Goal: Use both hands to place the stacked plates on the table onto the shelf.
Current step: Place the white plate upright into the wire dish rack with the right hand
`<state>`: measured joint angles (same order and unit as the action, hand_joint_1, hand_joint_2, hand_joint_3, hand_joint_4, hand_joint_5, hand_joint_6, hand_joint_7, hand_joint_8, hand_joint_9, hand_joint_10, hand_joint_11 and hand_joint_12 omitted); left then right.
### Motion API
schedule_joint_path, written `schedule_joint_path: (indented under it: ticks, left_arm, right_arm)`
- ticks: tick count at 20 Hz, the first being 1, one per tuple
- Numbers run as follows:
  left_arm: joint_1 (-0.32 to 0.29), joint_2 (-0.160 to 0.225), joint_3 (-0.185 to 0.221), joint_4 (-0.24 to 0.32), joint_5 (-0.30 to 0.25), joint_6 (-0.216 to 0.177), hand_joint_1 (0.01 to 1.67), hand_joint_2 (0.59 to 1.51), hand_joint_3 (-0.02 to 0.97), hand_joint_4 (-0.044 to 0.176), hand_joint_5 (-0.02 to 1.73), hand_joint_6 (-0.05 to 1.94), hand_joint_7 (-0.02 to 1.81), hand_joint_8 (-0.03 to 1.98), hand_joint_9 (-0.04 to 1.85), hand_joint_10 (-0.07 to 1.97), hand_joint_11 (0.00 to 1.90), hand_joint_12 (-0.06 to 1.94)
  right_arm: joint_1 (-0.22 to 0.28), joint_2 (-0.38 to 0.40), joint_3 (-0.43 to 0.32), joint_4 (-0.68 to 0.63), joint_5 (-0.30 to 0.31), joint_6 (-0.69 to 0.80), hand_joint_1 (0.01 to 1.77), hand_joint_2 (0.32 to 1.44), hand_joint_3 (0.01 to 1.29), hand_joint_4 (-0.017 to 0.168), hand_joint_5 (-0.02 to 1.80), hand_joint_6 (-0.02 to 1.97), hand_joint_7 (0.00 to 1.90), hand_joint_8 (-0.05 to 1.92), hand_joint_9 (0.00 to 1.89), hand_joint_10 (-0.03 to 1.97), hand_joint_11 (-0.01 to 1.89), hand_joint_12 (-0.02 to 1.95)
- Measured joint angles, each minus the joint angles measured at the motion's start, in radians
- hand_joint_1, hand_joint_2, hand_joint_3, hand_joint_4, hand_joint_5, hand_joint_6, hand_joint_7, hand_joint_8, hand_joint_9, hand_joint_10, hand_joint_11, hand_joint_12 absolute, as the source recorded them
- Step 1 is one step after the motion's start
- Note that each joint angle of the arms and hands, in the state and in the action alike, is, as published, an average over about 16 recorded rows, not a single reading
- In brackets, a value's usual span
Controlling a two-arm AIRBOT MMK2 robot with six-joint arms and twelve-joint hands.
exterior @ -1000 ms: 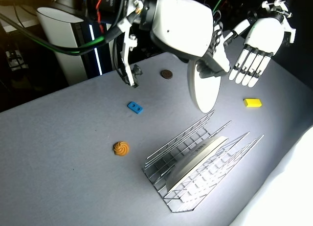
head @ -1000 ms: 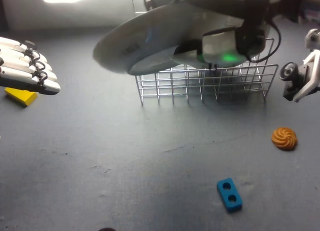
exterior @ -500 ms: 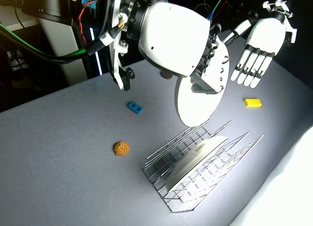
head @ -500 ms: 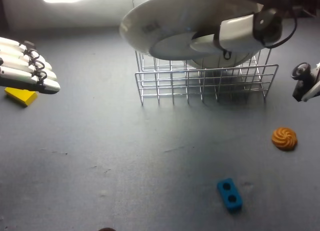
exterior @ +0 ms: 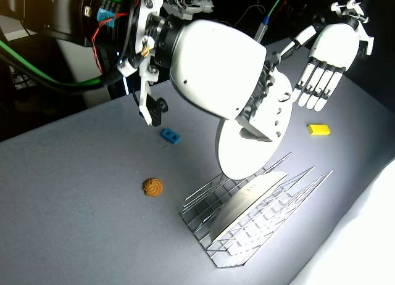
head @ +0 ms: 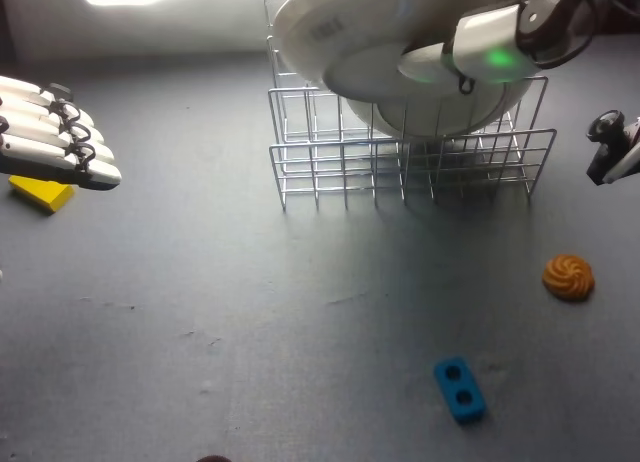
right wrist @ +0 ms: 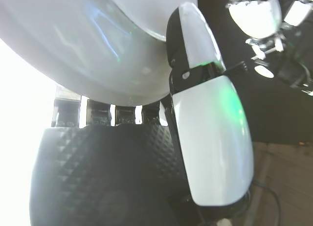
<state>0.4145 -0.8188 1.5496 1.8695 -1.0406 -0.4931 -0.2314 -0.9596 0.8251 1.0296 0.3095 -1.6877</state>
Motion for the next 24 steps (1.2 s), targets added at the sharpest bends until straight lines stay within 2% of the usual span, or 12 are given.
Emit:
schedule_joint_path:
  ticks: [11, 24]
  left_arm:
    - [0.000, -0.004, 0.002, 0.000, 0.000, 0.000, 0.02, 1.128, 0.021, 0.000, 0.07, 0.01, 0.08, 0.00, 0.08, 0.01, 0.02, 0.23]
    - [0.001, -0.008, 0.004, -0.001, 0.000, 0.000, 0.02, 1.116, 0.022, 0.000, 0.07, 0.01, 0.09, 0.00, 0.08, 0.01, 0.02, 0.24]
  right_arm:
    - [-0.013, -0.037, 0.054, -0.003, 0.002, 0.016, 1.17, 1.13, 0.01, -0.004, 0.71, 1.09, 0.76, 1.57, 0.71, 1.60, 0.49, 1.76]
    - [0.005, -0.029, 0.038, 0.001, -0.006, 0.016, 1.17, 1.13, 0.01, -0.006, 0.71, 1.08, 0.78, 1.55, 0.71, 1.58, 0.49, 1.74]
